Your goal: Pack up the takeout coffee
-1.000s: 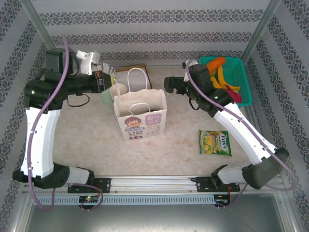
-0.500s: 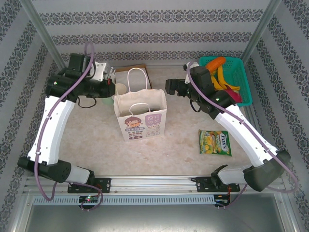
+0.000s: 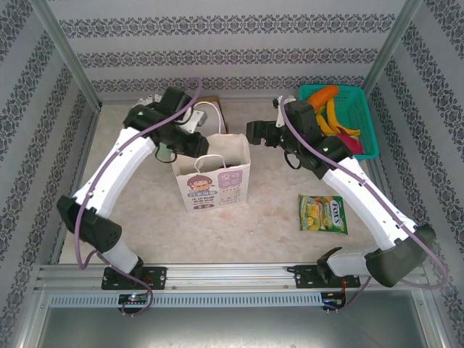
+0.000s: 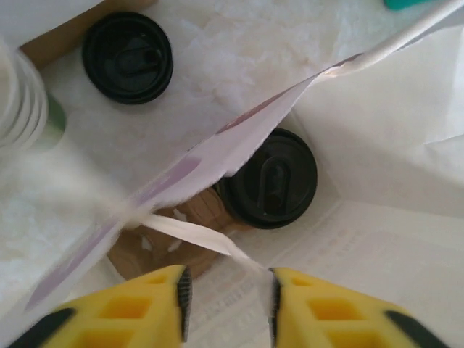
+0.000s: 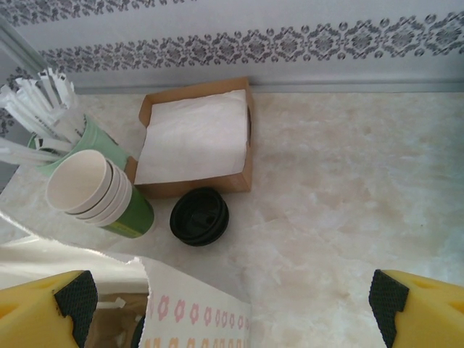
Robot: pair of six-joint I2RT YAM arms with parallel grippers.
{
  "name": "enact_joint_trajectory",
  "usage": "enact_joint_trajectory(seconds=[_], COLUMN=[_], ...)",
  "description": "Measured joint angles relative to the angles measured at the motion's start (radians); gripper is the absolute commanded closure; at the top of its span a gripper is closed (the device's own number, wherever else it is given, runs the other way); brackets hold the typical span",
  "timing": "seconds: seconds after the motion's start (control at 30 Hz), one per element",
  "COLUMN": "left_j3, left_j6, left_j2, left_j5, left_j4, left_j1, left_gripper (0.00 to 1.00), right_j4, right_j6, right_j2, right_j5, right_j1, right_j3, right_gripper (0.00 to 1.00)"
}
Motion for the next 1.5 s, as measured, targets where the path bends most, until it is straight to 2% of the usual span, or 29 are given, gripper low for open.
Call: enact_joint_trajectory(seconds=[0.1,0.2,0.4,0.47,0.57,0.7,0.83,0.9,0.97,1.07,1.17,1.27,1.5], left_j3=[0.008,0.007,-0.055,-0.076,-0.090,-0.126,-0.180,-0.193,-0.193,-0.193,-0.193,-0.195,-0.196], left_j6=[0.006,0.010,0.007,0.002,-0.024,-0.065,-0.094,-0.101,-0.107,-0.117,-0.123,-0.131,-0.130], left_j2=[0.046,0.027,-0.172,-0.252,-0.319,-0.319,-0.273,-0.247,-0.226,-0.209,-0.205,-0.206,-0.215], left_j5=[0.027,0.041,0.037,-0.003,-0.137,-0.290,-0.329,-0.330,-0.333,-0.338,-0.343,-0.355,-0.369], left_j4=[0.016,0.031,0.080,0.080,0.066,0.018,-0.009,-0.011,-0.015,-0.018,-0.020,-0.023,-0.045], left_j1=[-0.020,-0.024,-0.024,-0.023,-0.019,-0.010,-0.001,0.003,0.007,0.012,0.017,0.024,0.084], left_gripper=[0.38,0.28,0.00,0.00,0.00,0.11,0.26,0.41,0.53,0.65,0.86,0.94,1.00], right_j4=[0.003,0.007,0.005,0.004,0.002,0.008,0.012,0.018,0.020,0.015,-0.002,-0.013,-0.049], right_j6=[0.000,-0.005,-0.019,-0.018,-0.014,0.027,0.082,0.094,0.097,0.094,0.089,0.082,0.059], right_j2=[0.006,0.025,0.089,0.103,0.105,0.096,0.087,0.086,0.086,0.092,0.136,0.206,0.410], right_j5=[-0.043,-0.106,-0.241,-0.262,-0.256,-0.196,-0.154,-0.138,-0.127,-0.122,-0.107,-0.097,-0.093], right_j1=[0.000,0.000,0.000,0.002,0.002,-0.013,-0.077,-0.104,-0.119,-0.135,-0.154,-0.174,-0.183], right_j3=[-0.008,-0.011,-0.011,-0.011,-0.011,-0.011,-0.013,-0.014,-0.014,-0.010,0.023,0.061,0.191], right_gripper=[0.02,0.02,0.02,0.02,0.02,0.02,0.02,0.02,0.02,0.02,0.02,0.02,0.02])
